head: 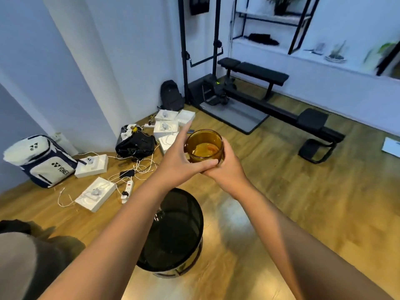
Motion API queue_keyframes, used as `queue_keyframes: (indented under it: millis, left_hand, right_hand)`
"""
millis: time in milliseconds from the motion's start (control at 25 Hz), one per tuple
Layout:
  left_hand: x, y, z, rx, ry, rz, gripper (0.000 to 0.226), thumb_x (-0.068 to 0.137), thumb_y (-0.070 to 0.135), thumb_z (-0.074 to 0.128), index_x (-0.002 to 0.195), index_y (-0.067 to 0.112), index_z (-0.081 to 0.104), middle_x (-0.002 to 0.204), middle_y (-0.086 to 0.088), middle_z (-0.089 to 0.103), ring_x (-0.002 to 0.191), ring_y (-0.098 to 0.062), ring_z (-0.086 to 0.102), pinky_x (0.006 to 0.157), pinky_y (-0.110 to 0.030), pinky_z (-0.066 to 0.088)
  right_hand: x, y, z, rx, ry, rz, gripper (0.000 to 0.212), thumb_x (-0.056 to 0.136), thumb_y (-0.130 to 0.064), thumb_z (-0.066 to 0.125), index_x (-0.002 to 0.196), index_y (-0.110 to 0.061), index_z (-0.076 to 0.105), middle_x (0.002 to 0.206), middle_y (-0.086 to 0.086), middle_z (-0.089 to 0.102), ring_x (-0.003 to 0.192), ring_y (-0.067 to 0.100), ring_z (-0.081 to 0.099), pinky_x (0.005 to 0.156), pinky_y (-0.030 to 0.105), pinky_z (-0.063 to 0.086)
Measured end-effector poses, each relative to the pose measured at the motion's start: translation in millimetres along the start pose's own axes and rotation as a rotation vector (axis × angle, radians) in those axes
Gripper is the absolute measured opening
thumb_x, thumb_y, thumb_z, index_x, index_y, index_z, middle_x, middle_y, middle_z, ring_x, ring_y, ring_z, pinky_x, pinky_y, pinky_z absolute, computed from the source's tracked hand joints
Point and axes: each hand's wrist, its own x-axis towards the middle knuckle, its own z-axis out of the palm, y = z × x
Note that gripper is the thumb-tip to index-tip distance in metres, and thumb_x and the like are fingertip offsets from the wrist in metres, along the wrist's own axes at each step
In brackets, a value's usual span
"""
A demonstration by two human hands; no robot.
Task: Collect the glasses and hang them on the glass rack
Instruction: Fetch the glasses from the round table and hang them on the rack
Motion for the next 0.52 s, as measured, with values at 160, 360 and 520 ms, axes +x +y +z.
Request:
queue_keyframes:
  millis: [160, 360, 520]
  left_hand:
    - [3, 53, 18, -0.064, -0.104, 0.064, 0.116, 0.067, 0.065, 0.088, 0.159, 0.050, 0.019, 0.147, 0.018, 0.047, 0.127, 0.007, 0.049, 0.091, -0.012, 0.041]
    - [-3, 121, 64, -0.109, -0.172, 0.194, 0.108, 0.071, 0.063, 0.087, 0.159, 0.046, 0.027, 0.140, 0.027, 0.050, 0.128, 0.003, 0.052, 0.099, -0.028, 0.048]
    - [-5, 175, 110, -0.097, -0.248, 0.280, 0.108, 0.068, 0.076, 0.079, 0.158, 0.047, 0.027, 0.152, 0.019, 0.048, 0.132, -0.003, 0.051, 0.102, -0.033, 0.049]
  right_hand:
    - [-24, -39, -59, -0.006, 0.140, -0.014, 0.091, 0.063, -0.037, 0.097, 0.141, -0.041, 0.050, 0.130, -0.013, 0.066, 0.120, 0.005, 0.064, 0.098, 0.032, 0.058]
    - [-76, -76, -130, -0.065, 0.389, -0.034, 0.101, 0.061, -0.058, 0.096, 0.146, -0.040, 0.045, 0.129, -0.020, 0.063, 0.117, 0.002, 0.061, 0.089, 0.020, 0.054]
    - [-123, -102, -191, -0.070, 0.564, -0.028, 0.096, 0.062, -0.058, 0.096, 0.141, -0.046, 0.044, 0.124, -0.029, 0.057, 0.112, -0.001, 0.059, 0.078, 0.016, 0.051]
